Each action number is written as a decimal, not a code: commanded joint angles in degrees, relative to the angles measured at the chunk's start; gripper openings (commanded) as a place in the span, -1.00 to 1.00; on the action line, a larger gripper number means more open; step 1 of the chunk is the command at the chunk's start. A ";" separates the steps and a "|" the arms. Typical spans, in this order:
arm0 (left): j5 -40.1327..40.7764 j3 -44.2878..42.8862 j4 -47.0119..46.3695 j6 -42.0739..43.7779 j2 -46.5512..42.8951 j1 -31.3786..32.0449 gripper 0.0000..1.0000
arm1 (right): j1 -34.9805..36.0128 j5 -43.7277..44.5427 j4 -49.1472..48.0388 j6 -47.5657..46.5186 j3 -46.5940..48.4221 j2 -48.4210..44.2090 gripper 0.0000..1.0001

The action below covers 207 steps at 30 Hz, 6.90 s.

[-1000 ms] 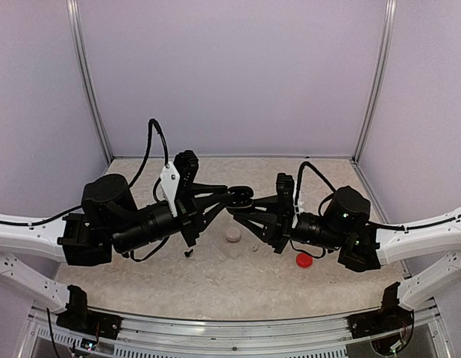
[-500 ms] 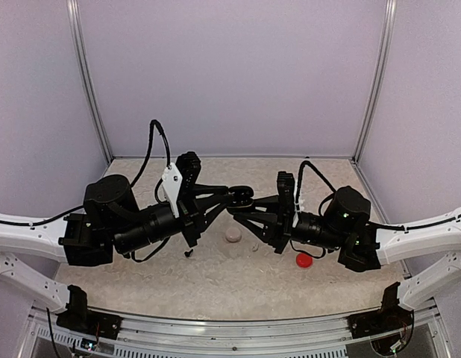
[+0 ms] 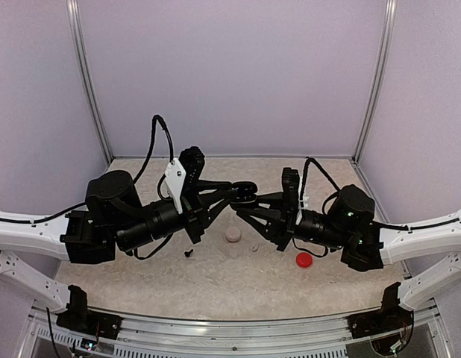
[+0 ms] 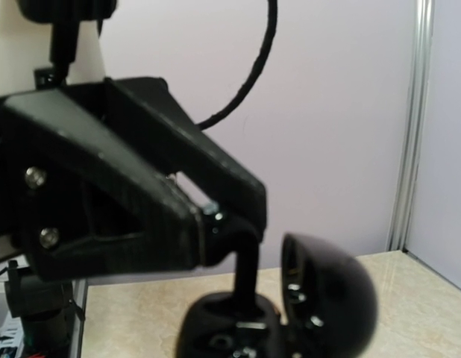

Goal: Insert the wireless bluetooth earbuds into the charging case
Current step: Insert the left earbud into the left side groove of the charging case, then pick up the right earbud from the center of the board.

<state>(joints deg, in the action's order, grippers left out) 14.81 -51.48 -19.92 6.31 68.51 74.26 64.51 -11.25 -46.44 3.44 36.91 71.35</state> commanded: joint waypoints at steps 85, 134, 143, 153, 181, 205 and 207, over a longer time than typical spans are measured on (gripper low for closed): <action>-2.55 3.28 5.86 -7.80 -4.87 -0.56 0.76 | -0.87 1.51 0.85 -7.75 -1.28 -6.39 -1.00; 2.51 40.91 -7.03 -29.03 -8.99 -17.79 0.45 | -3.08 -2.60 14.81 -3.95 -4.65 -14.97 -1.00; 1.68 41.30 -16.17 -24.11 3.02 -16.85 0.40 | -3.26 -3.89 13.77 -3.62 -4.67 -14.64 -1.00; 0.22 43.74 -34.60 -15.59 18.84 -16.51 0.32 | -3.34 -3.79 13.65 -1.97 -4.30 -15.41 -1.00; -2.23 38.99 -44.24 -13.41 38.09 -22.44 -0.11 | -3.53 -1.49 15.06 -2.56 -5.26 -17.39 -1.00; -6.48 34.11 -24.28 -15.31 22.48 -19.76 -0.72 | -3.95 -0.97 15.87 -2.87 -6.58 -19.35 -1.00; -6.69 32.66 -17.49 -15.63 18.00 -18.71 -0.72 | -3.91 -0.91 16.25 -4.54 -6.67 -19.14 -1.00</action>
<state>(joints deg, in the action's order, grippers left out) 9.72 -15.29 -50.87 -8.32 94.39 53.63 61.30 -12.75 -30.04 0.93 30.96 53.21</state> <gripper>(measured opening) 0.188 0.227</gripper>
